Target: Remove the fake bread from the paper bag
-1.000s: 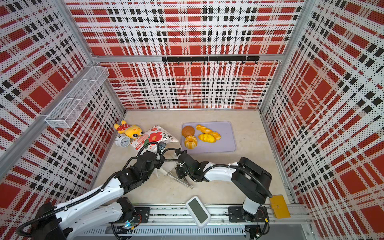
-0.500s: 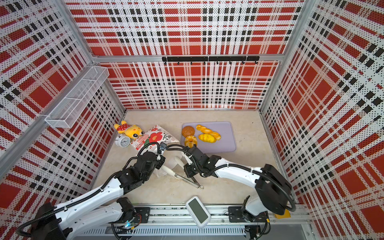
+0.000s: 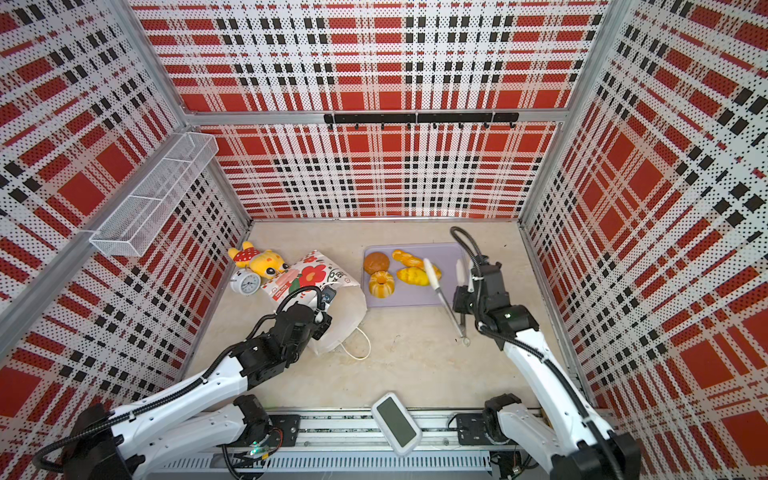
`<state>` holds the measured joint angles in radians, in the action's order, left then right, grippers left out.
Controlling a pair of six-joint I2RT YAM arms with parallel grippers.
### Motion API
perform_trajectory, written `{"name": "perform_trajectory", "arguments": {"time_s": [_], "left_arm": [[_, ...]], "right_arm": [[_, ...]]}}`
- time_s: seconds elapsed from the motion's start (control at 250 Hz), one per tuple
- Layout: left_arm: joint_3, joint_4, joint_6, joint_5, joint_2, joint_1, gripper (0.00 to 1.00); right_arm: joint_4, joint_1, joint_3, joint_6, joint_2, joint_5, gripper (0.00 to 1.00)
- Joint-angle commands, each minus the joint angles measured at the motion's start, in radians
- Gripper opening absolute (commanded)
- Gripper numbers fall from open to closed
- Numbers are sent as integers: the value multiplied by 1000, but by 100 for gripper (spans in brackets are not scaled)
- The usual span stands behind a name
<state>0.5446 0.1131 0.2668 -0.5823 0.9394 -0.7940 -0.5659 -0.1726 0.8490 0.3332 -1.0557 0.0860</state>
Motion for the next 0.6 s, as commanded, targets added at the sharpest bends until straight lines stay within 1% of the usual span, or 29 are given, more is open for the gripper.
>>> {"name": "perform_trajectory", "arguments": {"time_s": [0.0, 0.076, 0.16, 0.292, 0.368, 0.404, 0.476, 0.544, 0.588, 0.596], "left_arm": [[11, -9, 1, -10, -17, -13, 0], [9, -6, 0, -14, -23, -16, 0], [11, -4, -1, -16, -23, -19, 0], [14, -3, 0, -9, -13, -22, 0], [16, -3, 2, -10, -10, -23, 0], [15, -2, 2, -11, -10, -22, 0], [13, 0, 0, -13, -17, -25, 0], [12, 0, 0, -14, -21, -26, 0], [13, 0, 0, -14, -22, -28, 0], [13, 0, 0, -14, -22, -27, 0]], "right_arm": [[203, 142, -4, -148, -122, 141, 0], [315, 222, 17, -214, -237, 176, 0], [408, 266, 57, -261, -363, 240, 0], [461, 307, 141, -242, -556, 265, 0], [434, 318, 215, -236, -664, 259, 6], [365, 326, 278, -218, -713, 234, 13], [315, 334, 355, -221, -781, 169, 39], [222, 341, 422, -189, -809, 136, 53], [196, 344, 431, -174, -804, 125, 63], [194, 344, 431, -171, -800, 122, 69]]}}
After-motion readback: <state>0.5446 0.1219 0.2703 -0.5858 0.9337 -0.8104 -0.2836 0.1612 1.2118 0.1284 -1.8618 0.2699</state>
